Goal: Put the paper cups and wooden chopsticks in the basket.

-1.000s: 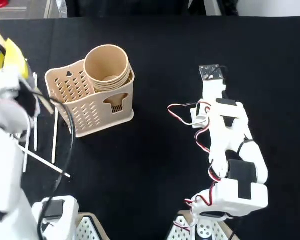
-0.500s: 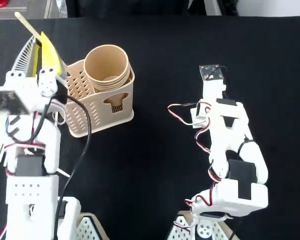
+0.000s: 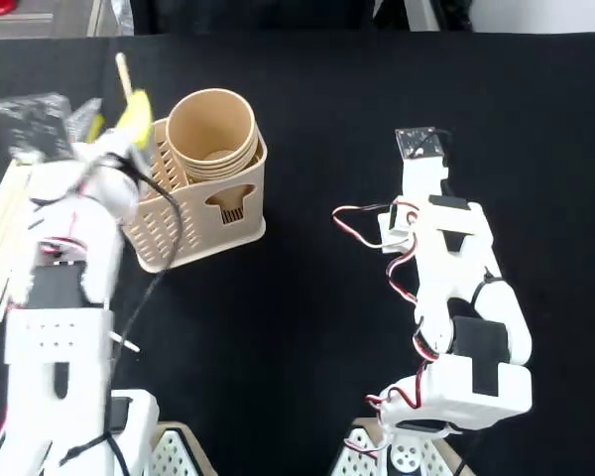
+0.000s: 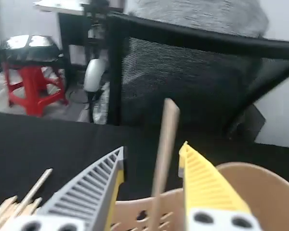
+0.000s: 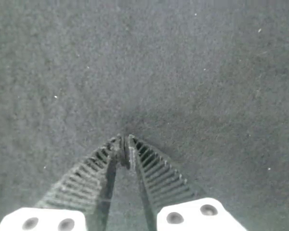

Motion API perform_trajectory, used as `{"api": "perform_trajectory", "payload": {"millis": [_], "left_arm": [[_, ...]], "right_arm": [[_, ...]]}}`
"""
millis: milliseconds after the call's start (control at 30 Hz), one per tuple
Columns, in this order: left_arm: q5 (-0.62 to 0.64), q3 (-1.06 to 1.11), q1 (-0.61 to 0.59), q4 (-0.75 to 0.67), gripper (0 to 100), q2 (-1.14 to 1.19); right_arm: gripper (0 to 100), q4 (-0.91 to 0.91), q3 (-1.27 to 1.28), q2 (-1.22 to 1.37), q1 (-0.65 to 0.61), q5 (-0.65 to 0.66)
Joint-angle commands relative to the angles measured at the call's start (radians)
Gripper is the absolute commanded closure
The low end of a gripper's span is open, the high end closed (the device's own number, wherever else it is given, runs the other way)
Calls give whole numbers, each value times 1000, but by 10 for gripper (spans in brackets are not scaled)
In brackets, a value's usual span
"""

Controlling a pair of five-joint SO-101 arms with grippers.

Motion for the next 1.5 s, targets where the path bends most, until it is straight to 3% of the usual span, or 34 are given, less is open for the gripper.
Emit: {"api": "perform_trajectory", "payload": {"millis": [0,200,467,867,1033,1167,1467], "left_arm": [[14,-309,-76,322,795,5],[-2,-630,-282,664,796,189],[-282,-997,-475,967,798,790],[-311,-1359,-607,1082,798,1464],[-296,-1389,-608,1254,799,1519],[-222,-1368,-644,1257,799,1516],[-250,-1279,-763,1208,799,1516]], "right_arm": [[986,-15,-7,-10,8,2],[986,-15,-7,-10,8,2],[986,-15,-7,-10,8,2],[986,-15,-7,-8,8,2],[986,-15,-7,-8,8,2],[986,-15,-7,-8,8,2],[986,-15,-7,-8,8,2]]}}
